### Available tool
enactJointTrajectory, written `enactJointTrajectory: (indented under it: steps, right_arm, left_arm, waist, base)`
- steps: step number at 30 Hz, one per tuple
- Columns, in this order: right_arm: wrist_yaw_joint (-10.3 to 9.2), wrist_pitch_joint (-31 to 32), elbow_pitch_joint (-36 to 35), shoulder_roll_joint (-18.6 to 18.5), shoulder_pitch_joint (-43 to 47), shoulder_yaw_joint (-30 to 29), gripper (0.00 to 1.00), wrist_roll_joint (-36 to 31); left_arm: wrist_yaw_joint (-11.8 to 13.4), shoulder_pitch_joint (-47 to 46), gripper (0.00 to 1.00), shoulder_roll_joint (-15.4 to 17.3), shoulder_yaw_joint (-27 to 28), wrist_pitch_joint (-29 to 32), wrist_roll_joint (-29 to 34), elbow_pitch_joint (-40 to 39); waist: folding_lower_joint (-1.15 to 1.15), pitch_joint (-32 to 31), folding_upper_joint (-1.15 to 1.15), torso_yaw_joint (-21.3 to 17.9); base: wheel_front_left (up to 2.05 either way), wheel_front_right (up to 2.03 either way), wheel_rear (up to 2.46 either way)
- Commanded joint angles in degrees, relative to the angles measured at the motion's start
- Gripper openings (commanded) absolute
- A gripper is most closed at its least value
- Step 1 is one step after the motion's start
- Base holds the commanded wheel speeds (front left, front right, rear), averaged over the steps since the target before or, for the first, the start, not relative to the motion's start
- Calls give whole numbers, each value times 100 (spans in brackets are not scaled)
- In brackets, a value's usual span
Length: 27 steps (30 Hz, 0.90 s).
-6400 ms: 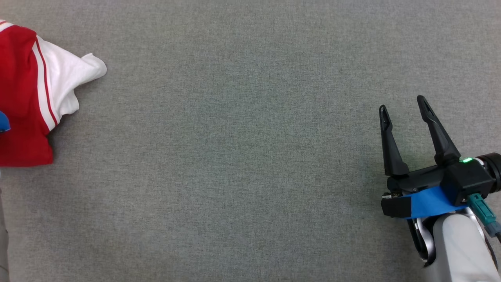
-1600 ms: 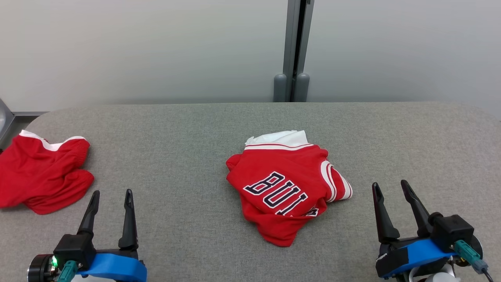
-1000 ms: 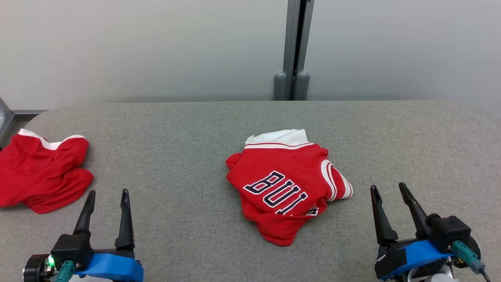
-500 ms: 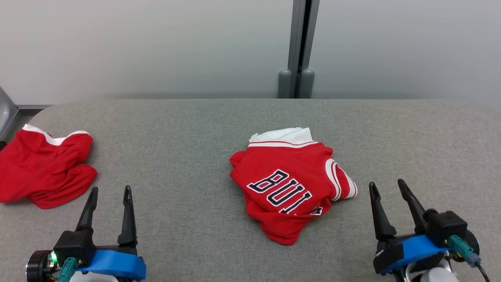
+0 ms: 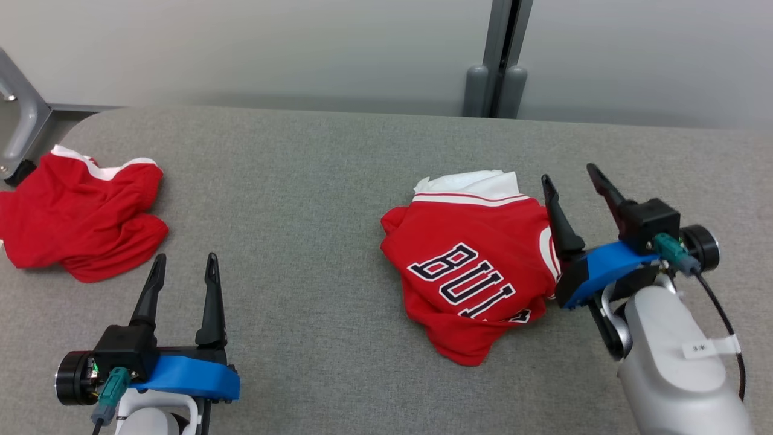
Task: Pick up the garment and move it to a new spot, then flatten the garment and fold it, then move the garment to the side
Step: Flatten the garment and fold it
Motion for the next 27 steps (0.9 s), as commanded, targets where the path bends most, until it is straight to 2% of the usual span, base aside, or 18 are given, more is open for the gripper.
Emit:
enactJointTrajectory:
  steps: [1, 9, 16, 20, 27]
  right_arm:
    - [1, -16, 66, -48, -120, 1, 100, -22]
    - [1, 223, 1644, -422, -1276, -105, 100, -240]
    - [1, 349, 2826, -531, -1720, -50, 100, -294]
    - [1, 368, 3328, -501, -1835, -10, 100, -307]
    - [1, 381, 3754, -398, -1720, -3, 100, -261]
  left_arm:
    - [-41, -90, 100, -13, -5, -17, -3, -15]
    - [-33, -355, 100, -65, -92, -17, -69, -74]
    - [-36, -558, 100, -101, -197, -17, -117, -69]
    - [-37, -618, 100, -117, -264, -17, -141, -45]
    - [-38, -728, 100, -126, -331, -17, -185, 4]
  waist:
    - [-1, 127, -1, 111]
    - [-1, 593, -1, 349]
    - [-1, 837, -1, 521]
    - [-1, 888, -1, 568]
    - [-1, 946, -1, 618]
  base:
    - [0, 0, 0]
    - [0, 0, 0]
    - [0, 0, 0]
    - [0, 0, 0]
    - [0, 0, 0]
